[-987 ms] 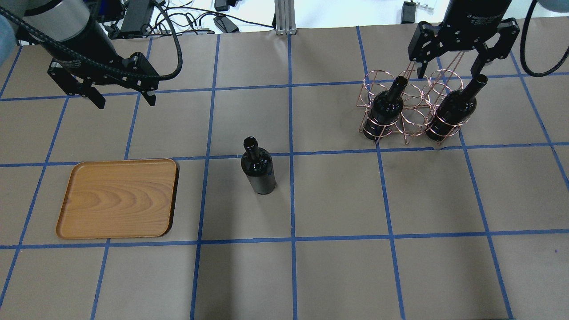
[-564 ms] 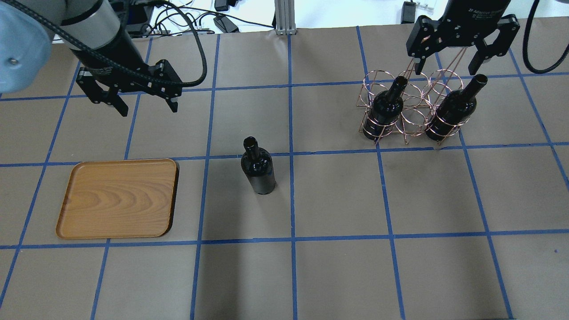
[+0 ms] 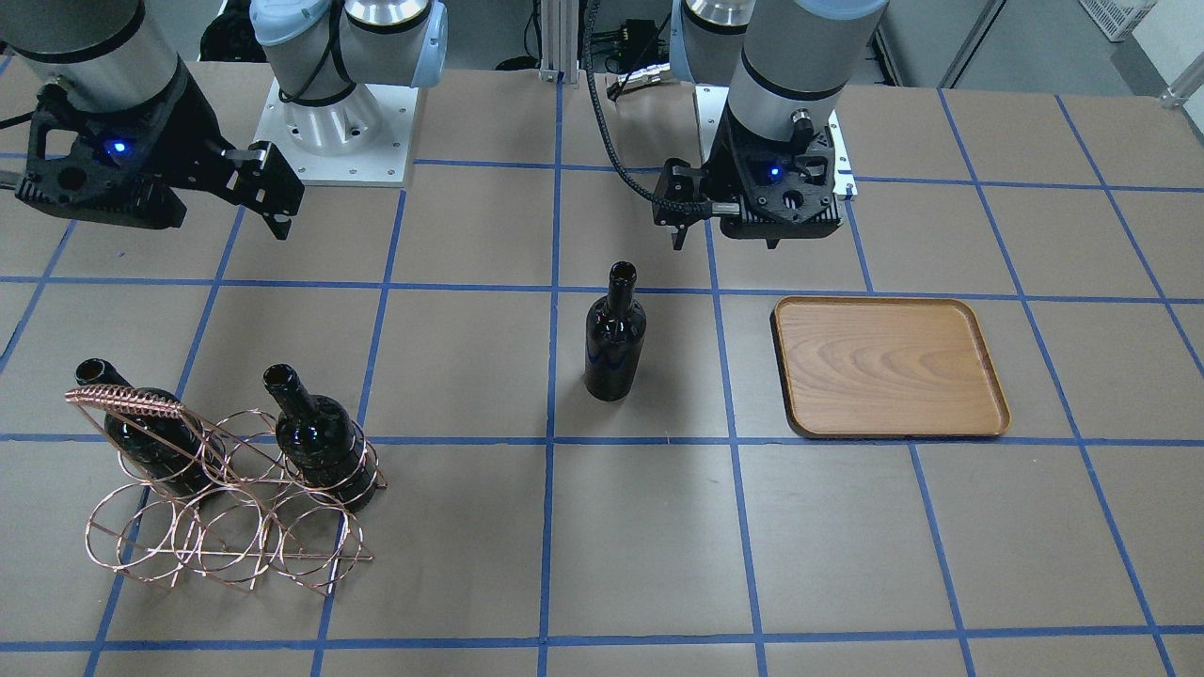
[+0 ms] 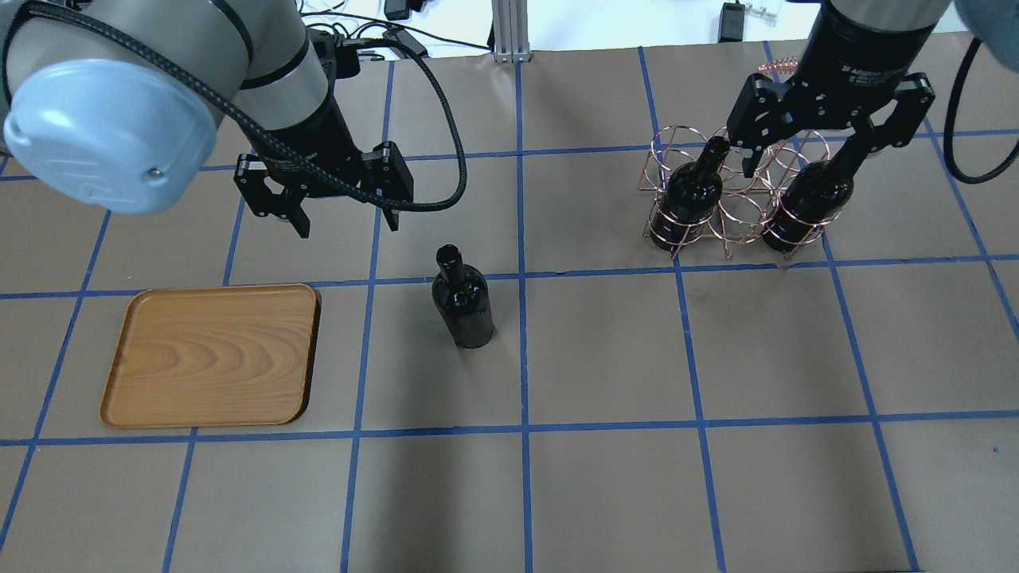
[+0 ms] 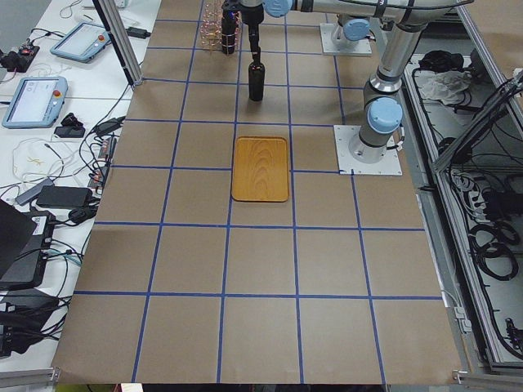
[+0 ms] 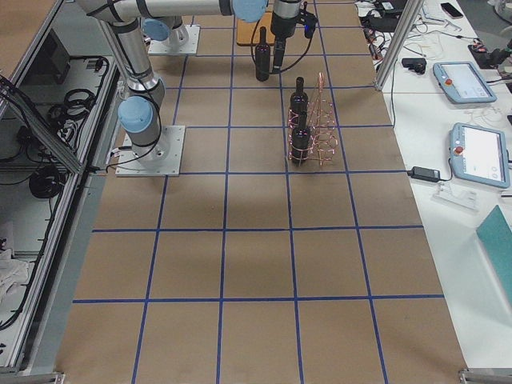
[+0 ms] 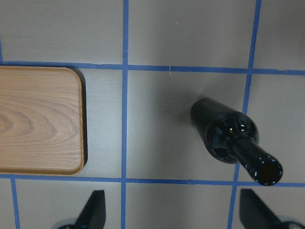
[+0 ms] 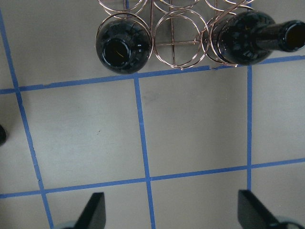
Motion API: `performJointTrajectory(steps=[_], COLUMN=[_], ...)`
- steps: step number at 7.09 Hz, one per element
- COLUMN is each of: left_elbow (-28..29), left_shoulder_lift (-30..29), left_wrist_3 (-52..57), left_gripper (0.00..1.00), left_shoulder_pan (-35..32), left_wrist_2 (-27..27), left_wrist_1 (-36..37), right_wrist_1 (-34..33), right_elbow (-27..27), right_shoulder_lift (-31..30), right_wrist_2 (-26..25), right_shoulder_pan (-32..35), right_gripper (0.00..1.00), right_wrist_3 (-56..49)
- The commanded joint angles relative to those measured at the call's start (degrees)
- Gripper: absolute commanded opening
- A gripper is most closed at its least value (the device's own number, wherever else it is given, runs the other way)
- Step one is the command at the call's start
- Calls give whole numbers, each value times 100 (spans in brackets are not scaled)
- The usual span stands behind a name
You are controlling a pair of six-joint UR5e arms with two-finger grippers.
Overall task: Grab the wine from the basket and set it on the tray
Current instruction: 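Move the left gripper over the standing dark bottle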
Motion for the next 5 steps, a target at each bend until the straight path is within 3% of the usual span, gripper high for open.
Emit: performJointTrajectory(steps=[1,5], left_elbow=[-116,-204], left_shoulder_lift=[-68,-674], left_wrist_3=[-415,-909], left_gripper=[100,100], left_shoulder_pan=[-317,-811], left_wrist_2=[-66,-49], left_wrist_1=[322,1098], right_wrist_1=[-279,-288], right_elbow=[274,275], right_shoulder_lift=[-166,-123], right_wrist_2=[1,27], right_shoulder_pan=[1,1], right_gripper=[99,100], right_wrist_3=[1,9])
